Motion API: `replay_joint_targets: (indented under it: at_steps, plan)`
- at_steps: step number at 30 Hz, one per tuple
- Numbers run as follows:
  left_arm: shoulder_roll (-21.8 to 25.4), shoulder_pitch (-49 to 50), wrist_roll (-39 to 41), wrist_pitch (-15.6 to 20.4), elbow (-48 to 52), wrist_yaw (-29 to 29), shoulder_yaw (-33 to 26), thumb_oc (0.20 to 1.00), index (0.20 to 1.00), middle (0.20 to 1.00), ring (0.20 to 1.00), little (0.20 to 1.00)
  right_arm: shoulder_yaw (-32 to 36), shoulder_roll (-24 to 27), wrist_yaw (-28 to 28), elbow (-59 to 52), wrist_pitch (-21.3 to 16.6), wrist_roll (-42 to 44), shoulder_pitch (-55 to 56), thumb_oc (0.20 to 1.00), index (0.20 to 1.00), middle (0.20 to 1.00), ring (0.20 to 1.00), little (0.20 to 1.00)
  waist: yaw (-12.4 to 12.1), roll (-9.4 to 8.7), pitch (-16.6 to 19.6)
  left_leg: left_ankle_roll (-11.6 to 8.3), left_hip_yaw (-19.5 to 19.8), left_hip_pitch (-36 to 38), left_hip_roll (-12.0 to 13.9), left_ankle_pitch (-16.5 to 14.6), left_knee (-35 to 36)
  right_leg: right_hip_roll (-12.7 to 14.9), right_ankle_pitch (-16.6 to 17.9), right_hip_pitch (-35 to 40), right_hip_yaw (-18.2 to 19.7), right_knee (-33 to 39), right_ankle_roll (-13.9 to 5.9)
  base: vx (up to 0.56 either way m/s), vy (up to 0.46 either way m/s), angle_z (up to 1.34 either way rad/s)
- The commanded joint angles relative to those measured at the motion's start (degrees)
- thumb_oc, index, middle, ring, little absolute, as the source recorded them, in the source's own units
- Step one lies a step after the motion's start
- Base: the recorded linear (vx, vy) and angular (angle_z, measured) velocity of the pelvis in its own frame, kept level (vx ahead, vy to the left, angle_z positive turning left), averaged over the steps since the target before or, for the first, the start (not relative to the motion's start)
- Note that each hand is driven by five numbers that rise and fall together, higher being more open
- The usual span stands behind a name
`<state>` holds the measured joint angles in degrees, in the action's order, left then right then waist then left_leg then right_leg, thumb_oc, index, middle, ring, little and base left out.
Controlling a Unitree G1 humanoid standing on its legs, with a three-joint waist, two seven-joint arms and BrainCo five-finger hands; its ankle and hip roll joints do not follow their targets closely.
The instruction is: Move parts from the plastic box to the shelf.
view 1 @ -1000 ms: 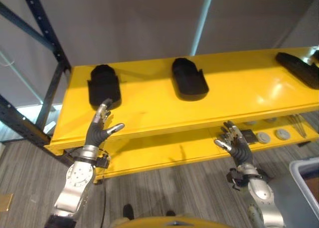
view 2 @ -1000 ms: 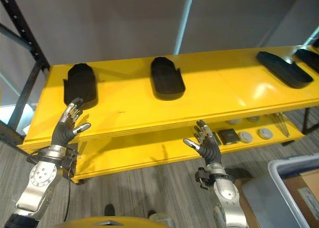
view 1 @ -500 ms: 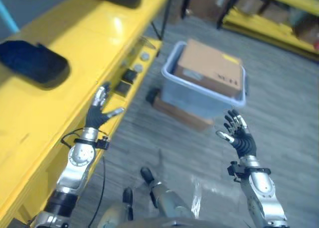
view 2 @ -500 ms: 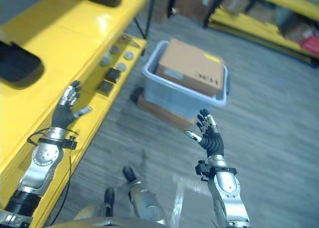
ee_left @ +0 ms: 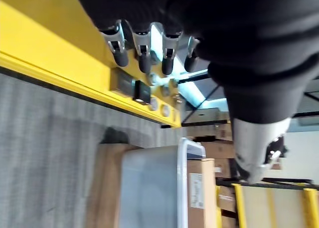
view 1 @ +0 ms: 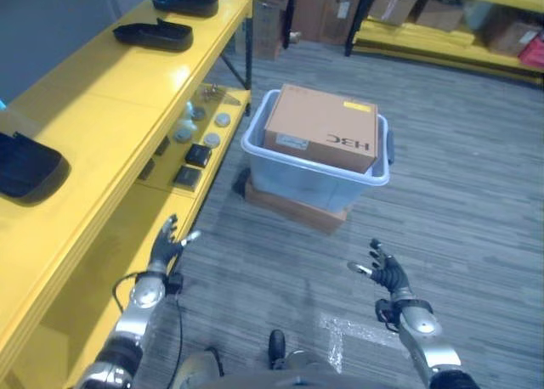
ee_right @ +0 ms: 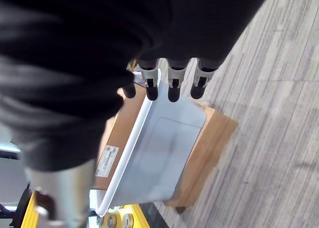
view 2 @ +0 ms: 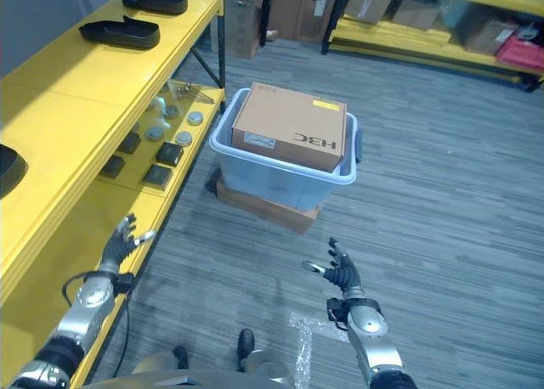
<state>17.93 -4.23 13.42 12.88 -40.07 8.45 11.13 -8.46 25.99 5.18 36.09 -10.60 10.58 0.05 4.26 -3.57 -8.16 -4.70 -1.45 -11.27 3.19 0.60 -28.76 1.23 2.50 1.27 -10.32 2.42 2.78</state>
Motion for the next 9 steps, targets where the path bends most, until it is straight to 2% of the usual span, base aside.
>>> replay_joint_targets:
  at_steps: [1,2,3,4,6,9]
  plan:
    - [0.7,-1.8,-0.6,-0.7,-3.9,-0.1,-2.6,1.0,1.0,1.0,1.0,1.0,-1.5,1.6,3.0,6.2,1.8,-3.4,-2.4,1.0,1.0,1.0,1.0,1.0,-2.2,-0.12,-1.5,1.98,-3.4,4.2,0.8,-4.7,1.3,0.9,-4.9,1.1,3.0,2.2,-4.69,0.11,0.033,-0.26]
    - [0.7,-1.6,-0.9,-1.3,-6.5,-0.5,-2.7,1.0,1.0,1.0,1.0,1.0,-1.9,1.0,3.1,9.6,2.5,-3.8,-3.2,1.0,1.0,1.0,1.0,1.0,-2.8,0.04,-1.6,2.39,-3.6,4.6,0.5,-6.1,4.5,1.0,-4.9,1.5,3.4,2.1,-4.94,0.13,0.073,-0.21]
    - [0.5,-2.0,-1.4,-1.7,-10.7,-0.6,-2.8,1.0,1.0,1.0,1.0,1.0,-2.2,0.3,3.2,14.0,2.8,-3.9,-3.9,1.0,1.0,1.0,1.0,1.0,-3.2,0.15,-1.5,2.61,-3.0,4.5,-0.5,-6.0,10.2,1.1,-4.9,1.6,3.8,2.1,-5.23,0.15,0.099,-0.18]
    - [0.1,-2.6,-1.6,-2.0,-15.8,-0.7,-3.3,1.0,1.0,1.0,1.0,1.0,-2.3,-0.7,3.2,19.3,3.2,-3.3,-4.9,1.0,1.0,1.0,1.0,1.0,-3.8,0.3,-1.2,2.69,-1.7,4.6,-1.7,-4.2,17.5,0.9,-5.0,2.0,4.4,2.2,-5.53,0.16,0.085,-0.14]
    - [-0.8,-3.4,-2.6,-3.0,-28.2,-1.7,-5.2,1.0,1.0,1.0,1.0,1.0,-2.2,-3.5,1.7,31.0,3.8,-2.3,-5.8,1.0,1.0,1.0,1.0,1.0,-4.8,1.22,-0.3,2.66,2.5,6.1,-3.0,-2.3,24.6,-0.4,-5.6,3.2,5.8,2.1,-5.78,0.18,0.049,-0.27]
    - [-1.1,-2.2,-5.3,-4.4,-33.6,-2.7,-6.1,1.0,1.0,1.0,1.0,1.0,-0.8,-4.5,0.6,36.7,4.8,-2.8,-4.3,1.0,1.0,1.0,1.0,1.0,-4.3,1.76,1.1,2.91,2.4,8.7,-2.7,-2.4,25.7,-0.7,-6.3,4.2,5.6,2.1,-5.64,0.17,0.075,-0.43]
